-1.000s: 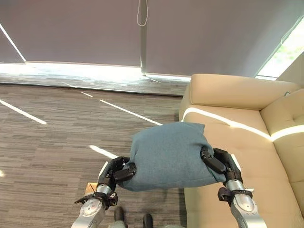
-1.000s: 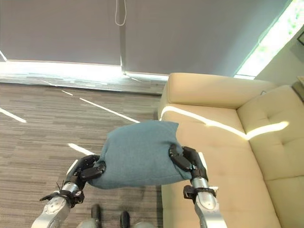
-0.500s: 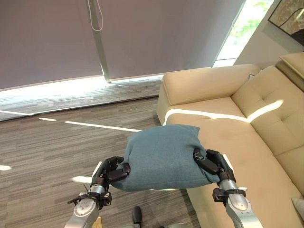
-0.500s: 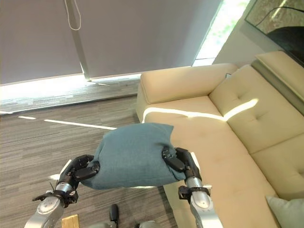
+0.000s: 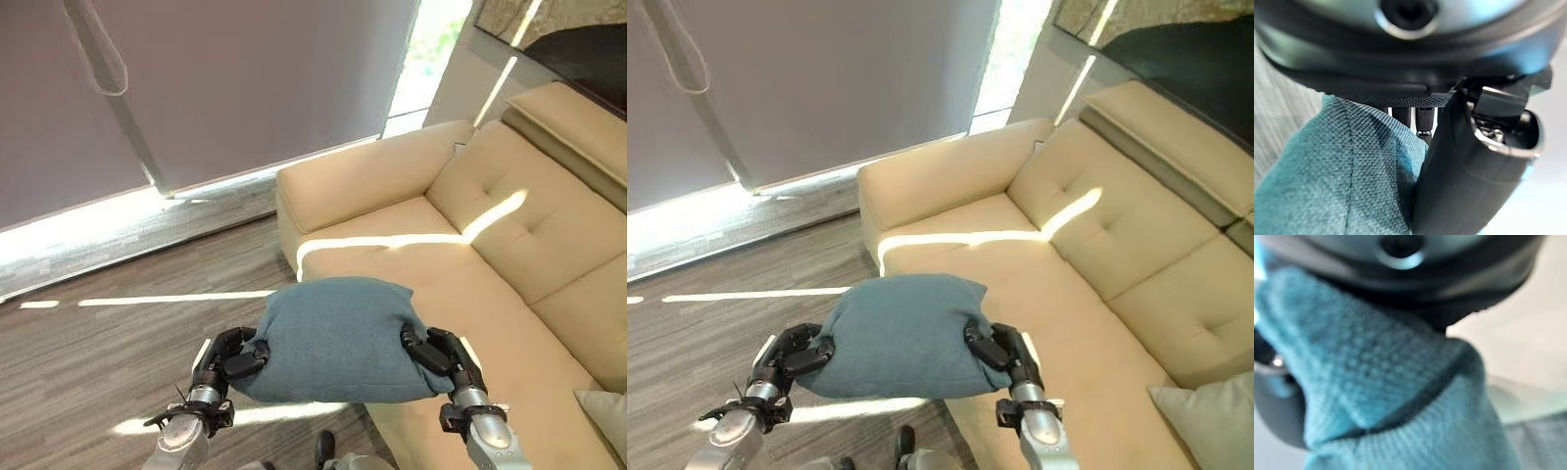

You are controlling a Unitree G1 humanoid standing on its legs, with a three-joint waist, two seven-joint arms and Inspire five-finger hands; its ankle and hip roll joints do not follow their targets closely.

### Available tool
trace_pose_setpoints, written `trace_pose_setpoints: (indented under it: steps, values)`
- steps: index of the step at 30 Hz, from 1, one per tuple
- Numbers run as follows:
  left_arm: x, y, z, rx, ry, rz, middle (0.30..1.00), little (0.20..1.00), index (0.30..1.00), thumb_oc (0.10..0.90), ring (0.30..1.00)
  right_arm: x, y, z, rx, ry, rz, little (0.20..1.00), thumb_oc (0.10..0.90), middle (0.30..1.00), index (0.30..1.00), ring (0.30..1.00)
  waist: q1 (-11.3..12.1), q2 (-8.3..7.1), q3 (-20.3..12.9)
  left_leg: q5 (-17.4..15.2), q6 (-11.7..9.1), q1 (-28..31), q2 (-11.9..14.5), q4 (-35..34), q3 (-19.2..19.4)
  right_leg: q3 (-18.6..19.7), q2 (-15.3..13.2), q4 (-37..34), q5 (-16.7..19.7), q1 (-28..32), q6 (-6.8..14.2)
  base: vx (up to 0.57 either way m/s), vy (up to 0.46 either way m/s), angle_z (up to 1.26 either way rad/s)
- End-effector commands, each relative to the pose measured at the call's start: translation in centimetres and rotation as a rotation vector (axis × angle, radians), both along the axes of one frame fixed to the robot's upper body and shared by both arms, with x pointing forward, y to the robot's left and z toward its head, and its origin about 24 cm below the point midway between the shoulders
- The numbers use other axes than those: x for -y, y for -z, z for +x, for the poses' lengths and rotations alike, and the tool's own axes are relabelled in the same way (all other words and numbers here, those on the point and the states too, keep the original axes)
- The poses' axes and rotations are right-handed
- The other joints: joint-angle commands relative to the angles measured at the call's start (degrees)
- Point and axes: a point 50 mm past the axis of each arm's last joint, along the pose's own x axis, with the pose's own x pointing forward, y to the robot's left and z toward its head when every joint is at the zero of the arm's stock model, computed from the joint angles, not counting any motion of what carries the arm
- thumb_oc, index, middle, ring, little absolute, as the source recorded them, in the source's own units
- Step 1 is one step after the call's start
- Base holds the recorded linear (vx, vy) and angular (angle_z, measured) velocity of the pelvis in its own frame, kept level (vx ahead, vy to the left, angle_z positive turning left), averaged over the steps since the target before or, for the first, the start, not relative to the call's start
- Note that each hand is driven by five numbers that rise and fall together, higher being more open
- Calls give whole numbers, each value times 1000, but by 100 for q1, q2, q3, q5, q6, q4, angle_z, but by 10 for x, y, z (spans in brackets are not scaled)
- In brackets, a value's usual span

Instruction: Pick up all the scattered cushions and arrange them neatly on the sofa.

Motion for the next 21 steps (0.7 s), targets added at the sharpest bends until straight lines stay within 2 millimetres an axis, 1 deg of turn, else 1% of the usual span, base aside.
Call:
trace_pose_setpoints:
  steps: [1, 2, 3, 4, 5, 6, 7, 8, 9, 10, 11, 13, 14, 15, 16, 17, 18, 19, 20, 21]
  values:
    - [48, -70, 41, 423, 196, -155, 300, 300, 300, 400, 300, -28, -63, 37, 354, -149, 51, 300, 400, 300, 300, 300, -58, -169, -307, -47, 107, 332, -101, -749, -63, 54, -246, -240, -232, 247, 815, 152, 57, -93]
    - [48, -68, 40, 414, 191, -158, 300, 300, 300, 400, 300, -27, -61, 36, 345, -146, 46, 300, 400, 300, 300, 300, -27, -123, -308, 40, 118, 275, -201, -1324, -369, 273, -182, -236, -274, 299, 828, 95, 43, -79]
    - [48, -68, 40, 414, 191, -159, 300, 300, 300, 400, 300, -27, -61, 36, 344, -146, 46, 300, 400, 300, 300, 300, -25, -128, -303, 52, 119, 301, -208, -1357, -365, 276, -189, -236, -279, 310, 829, 190, 94, -84]
    - [48, -67, 40, 407, 191, -157, 300, 300, 300, 400, 300, -25, -59, 35, 334, -141, 42, 300, 400, 300, 300, 300, -4, -56, -302, 345, 70, 245, -215, -1867, -590, 445, -111, -262, -321, 394, 826, 96, 49, -65]
    - [48, -67, 40, 407, 191, -157, 300, 300, 300, 400, 300, -25, -59, 35, 333, -141, 42, 300, 400, 300, 300, 300, 1, -61, -295, 360, 70, 273, -220, -1900, -585, 450, -116, -264, -323, 405, 826, 147, 71, -66]
    - [48, -67, 40, 407, 191, -153, 300, 300, 300, 400, 300, -25, -57, 35, 328, -137, 44, 300, 400, 300, 300, 300, 18, -35, -284, 551, 35, 166, -216, -2032, -726, 537, -76, -274, -341, 448, 823, 95, 31, -58]
    - [49, -68, 41, 412, 194, -155, 300, 300, 300, 400, 300, -24, -56, 34, 324, -131, 46, 300, 400, 300, 300, 300, 39, -32, -253, 666, 12, 44, -217, -2136, -830, 613, -61, -288, -363, 503, 817, 186, 74, -74]
    - [51, -70, 42, 416, 200, -158, 300, 300, 300, 400, 300, -22, -55, 33, 318, -122, 42, 300, 400, 300, 300, 300, 65, -24, -219, 798, 1, -105, -207, -2368, -999, 760, -24, -297, -398, 572, 818, 203, 116, -69]
    - [52, -71, 43, 422, 206, -156, 300, 300, 300, 400, 300, -22, -54, 33, 314, -116, 35, 300, 400, 300, 300, 300, 80, -2, -188, 907, -18, -236, -199, -2456, -1111, 905, -8, -259, -452, 615, 821, 206, 153, -56]
    - [52, -71, 43, 422, 208, -158, 300, 300, 300, 400, 300, -21, -54, 33, 314, -115, 32, 300, 400, 300, 300, 300, 81, 25, -190, 952, -24, -220, -179, -2514, -1125, 999, 6, -234, -482, 642, 827, 237, 247, -46]
    - [54, -70, 42, 419, 227, -152, 300, 300, 300, 400, 300, -20, -54, 32, 315, -117, 21, 300, 400, 300, 300, 300, 21, 149, -271, 1055, -4, -4, -87, -2730, -1062, 1124, 19, -175, -575, 689, 854, 212, 243, -84]
    - [54, -70, 43, 420, 230, -142, 300, 300, 300, 400, 300, -20, -52, 31, 307, -112, 26, 300, 400, 300, 300, 300, -25, 162, -361, 1033, 34, 190, -91, -2736, -950, 1225, -74, -69, -588, 694, 904, 238, 297, -117]
    - [53, -71, 43, 422, 241, -132, 300, 300, 300, 400, 300, -23, -52, 30, 304, -125, 27, 300, 400, 300, 300, 300, -80, 179, -432, 899, 178, 414, -106, -2736, -674, 1457, -205, 181, -603, 608, 1055, 248, 382, -135]
    - [52, -71, 44, 422, 234, -132, 300, 300, 300, 400, 300, -28, -52, 31, 305, -135, 34, 300, 400, 300, 300, 300, -103, 188, -446, 795, 283, 532, -127, -2717, -517, 1591, -263, 437, -564, 490, 1178, 205, 357, -120]
    - [50, -71, 44, 420, 227, -127, 300, 300, 300, 400, 300, -29, -52, 32, 304, -140, 32, 300, 400, 300, 300, 300, -109, 196, -441, 756, 326, 592, -130, -2724, -434, 1633, -287, 602, -494, 399, 1254, 77, 162, -97]
    - [50, -71, 44, 421, 227, -127, 300, 300, 300, 400, 300, -29, -52, 32, 304, -141, 32, 300, 400, 300, 300, 300, -96, 195, -440, 753, 327, 596, -128, -2726, -421, 1647, -286, 614, -500, 392, 1255, 27, 117, -52]
    - [46, -72, 45, 423, 215, -120, 300, 300, 300, 400, 300, -34, -55, 35, 319, -159, 37, 300, 400, 300, 300, 300, -96, 214, -381, 712, 407, 674, -117, -2742, -277, 1658, -306, 1083, -273, 89, 1419, -2, 101, -44]
    - [44, -72, 46, 426, 205, -115, 300, 300, 300, 400, 300, -36, -56, 36, 326, -162, 35, 300, 400, 300, 300, 300, -62, 234, -340, 692, 432, 700, -88, -2753, -206, 1492, -358, 1305, -208, -94, 1467, 0, 131, -50]
    - [43, -74, 47, 434, 196, -111, 300, 300, 300, 400, 300, -38, -57, 37, 336, -163, 38, 300, 400, 300, 300, 300, -12, 249, -298, 642, 463, 769, -87, -2776, -124, 1125, -490, 1406, -224, -190, 1463, -10, 58, -79]
    - [43, -74, 48, 435, 196, -111, 300, 300, 300, 400, 300, -38, -57, 37, 336, -163, 38, 300, 400, 300, 300, 300, -8, 256, -309, 655, 459, 750, -77, -2779, -120, 1128, -480, 1393, -203, -207, 1460, 9, 60, -88]
